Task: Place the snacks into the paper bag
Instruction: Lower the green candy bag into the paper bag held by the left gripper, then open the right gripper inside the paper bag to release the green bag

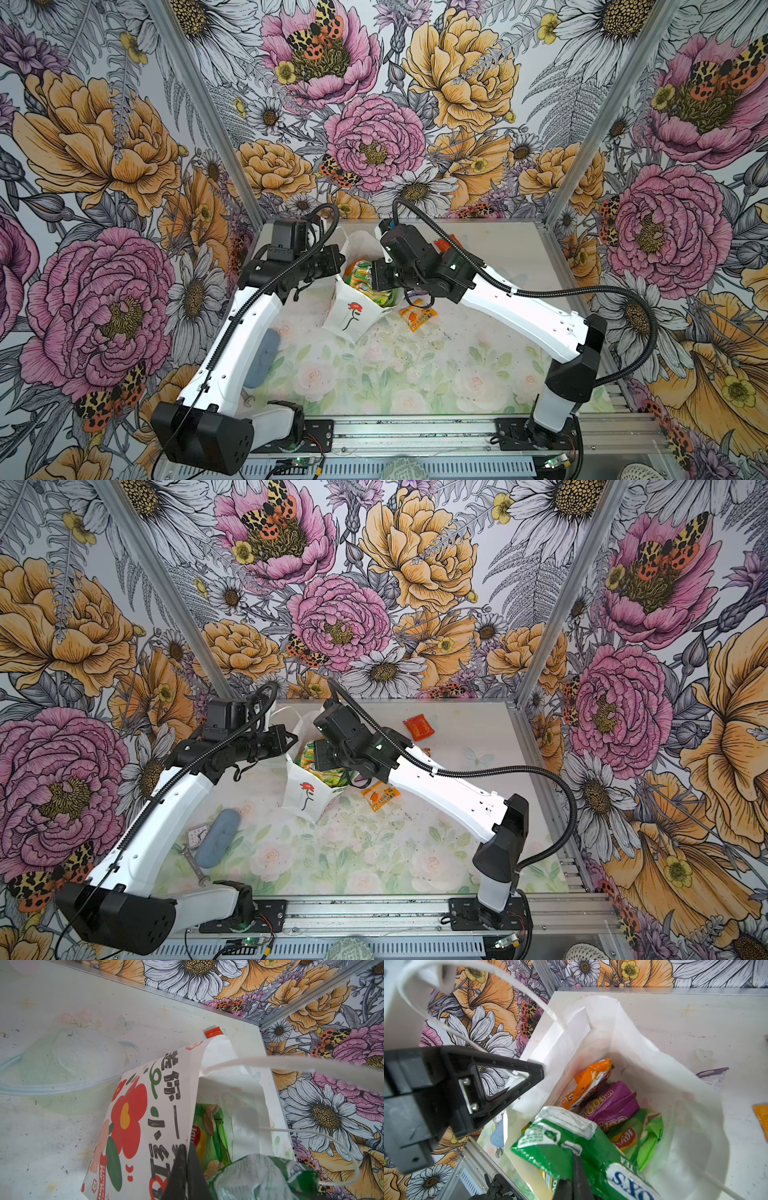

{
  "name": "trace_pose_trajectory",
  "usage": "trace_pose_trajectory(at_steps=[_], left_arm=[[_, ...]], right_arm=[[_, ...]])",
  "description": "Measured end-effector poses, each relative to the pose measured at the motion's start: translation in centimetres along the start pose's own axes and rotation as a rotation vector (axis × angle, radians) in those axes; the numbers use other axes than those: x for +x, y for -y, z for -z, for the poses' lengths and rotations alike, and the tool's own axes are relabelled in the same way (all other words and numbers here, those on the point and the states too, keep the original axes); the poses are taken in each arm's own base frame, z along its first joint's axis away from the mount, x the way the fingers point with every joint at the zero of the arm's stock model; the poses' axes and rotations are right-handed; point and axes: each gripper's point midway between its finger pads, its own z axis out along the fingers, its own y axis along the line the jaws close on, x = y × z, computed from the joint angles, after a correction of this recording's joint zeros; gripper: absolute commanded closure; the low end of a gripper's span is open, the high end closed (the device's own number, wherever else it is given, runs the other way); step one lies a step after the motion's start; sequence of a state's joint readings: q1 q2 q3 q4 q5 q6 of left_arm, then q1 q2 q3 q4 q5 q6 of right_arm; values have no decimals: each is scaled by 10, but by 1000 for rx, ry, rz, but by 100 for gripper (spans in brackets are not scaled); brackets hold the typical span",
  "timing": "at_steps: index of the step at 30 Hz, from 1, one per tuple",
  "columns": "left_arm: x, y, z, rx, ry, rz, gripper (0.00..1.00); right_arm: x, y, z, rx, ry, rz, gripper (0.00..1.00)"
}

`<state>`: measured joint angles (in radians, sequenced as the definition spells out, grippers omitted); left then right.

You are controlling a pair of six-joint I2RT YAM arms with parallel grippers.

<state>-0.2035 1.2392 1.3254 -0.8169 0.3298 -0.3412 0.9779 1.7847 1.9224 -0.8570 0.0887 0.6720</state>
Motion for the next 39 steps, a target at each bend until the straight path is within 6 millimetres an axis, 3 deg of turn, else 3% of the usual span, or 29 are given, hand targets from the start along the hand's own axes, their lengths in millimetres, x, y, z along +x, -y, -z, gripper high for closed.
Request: trace_pose_trajectory(at_steps=[9,19,23,33,39], left_arm=[[-1,2,0,6,4,-6,99],[-1,2,0,6,4,-5,99],[0,2,0,6,4,-5,99],[0,2,0,6,4,-5,99],[-1,3,0,7,5,-6,99]], right_arm=[[21,2,-46,28,-86,7,100],[25,-11,-62,-27,-129,-12,100],[29,-12,-70,-44,-152,-23,95],[24,-11,-71,-72,-161,-44,77],[12,-6,-51,-78,-130,-47,71]])
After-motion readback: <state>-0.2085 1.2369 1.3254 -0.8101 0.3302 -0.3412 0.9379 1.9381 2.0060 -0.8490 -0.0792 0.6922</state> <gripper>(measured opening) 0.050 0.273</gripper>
